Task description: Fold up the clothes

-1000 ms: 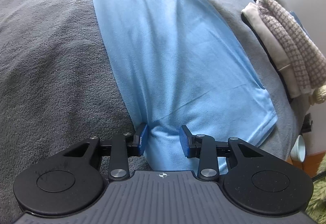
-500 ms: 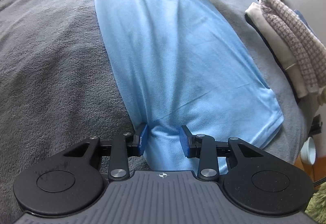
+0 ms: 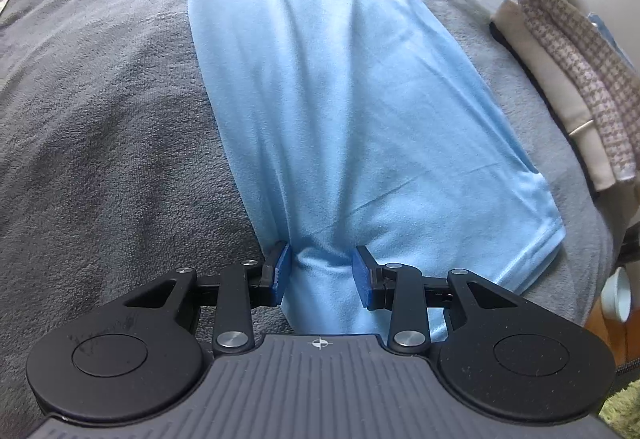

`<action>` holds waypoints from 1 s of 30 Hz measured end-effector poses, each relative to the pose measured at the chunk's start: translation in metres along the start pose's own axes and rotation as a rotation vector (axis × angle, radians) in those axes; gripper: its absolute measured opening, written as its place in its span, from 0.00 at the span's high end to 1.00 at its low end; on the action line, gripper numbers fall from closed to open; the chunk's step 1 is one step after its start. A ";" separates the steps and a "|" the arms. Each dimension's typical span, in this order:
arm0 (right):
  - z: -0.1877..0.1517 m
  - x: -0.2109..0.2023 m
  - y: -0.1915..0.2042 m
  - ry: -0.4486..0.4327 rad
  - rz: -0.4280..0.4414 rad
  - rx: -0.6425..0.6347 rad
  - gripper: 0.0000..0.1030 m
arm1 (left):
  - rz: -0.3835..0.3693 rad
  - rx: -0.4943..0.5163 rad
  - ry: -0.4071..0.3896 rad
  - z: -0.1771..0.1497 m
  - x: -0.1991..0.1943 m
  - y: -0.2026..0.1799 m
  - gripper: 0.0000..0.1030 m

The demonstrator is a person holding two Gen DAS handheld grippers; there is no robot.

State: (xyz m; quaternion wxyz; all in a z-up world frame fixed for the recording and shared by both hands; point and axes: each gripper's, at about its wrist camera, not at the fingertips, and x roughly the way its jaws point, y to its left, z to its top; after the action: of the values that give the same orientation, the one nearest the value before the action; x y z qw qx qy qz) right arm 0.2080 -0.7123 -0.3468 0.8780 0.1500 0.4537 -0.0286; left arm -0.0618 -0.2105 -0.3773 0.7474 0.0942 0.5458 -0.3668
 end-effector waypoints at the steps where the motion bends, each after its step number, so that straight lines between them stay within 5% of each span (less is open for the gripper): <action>1: -0.001 -0.011 -0.001 -0.008 0.016 -0.003 0.80 | 0.003 -0.005 0.004 0.001 0.000 0.000 0.67; 7: -0.033 -0.122 0.029 0.020 0.198 -0.153 0.80 | -0.016 -0.034 0.015 0.003 0.001 0.003 0.66; 13: -0.112 -0.197 0.078 0.228 0.361 -0.361 0.76 | -0.065 -0.029 0.021 0.002 -0.001 0.010 0.66; 21: -0.243 -0.152 0.136 0.323 0.180 -0.366 0.75 | -0.062 0.020 0.059 0.007 -0.009 0.007 0.65; 30: -0.403 -0.225 0.135 0.480 0.016 -0.181 0.74 | -0.049 0.004 0.107 -0.034 -0.028 0.011 0.61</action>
State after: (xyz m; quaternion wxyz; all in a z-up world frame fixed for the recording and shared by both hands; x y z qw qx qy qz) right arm -0.2160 -0.4861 -0.3526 0.7553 0.0769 0.6485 0.0556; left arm -0.0837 -0.1721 -0.3682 0.7078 0.1019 0.5863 -0.3806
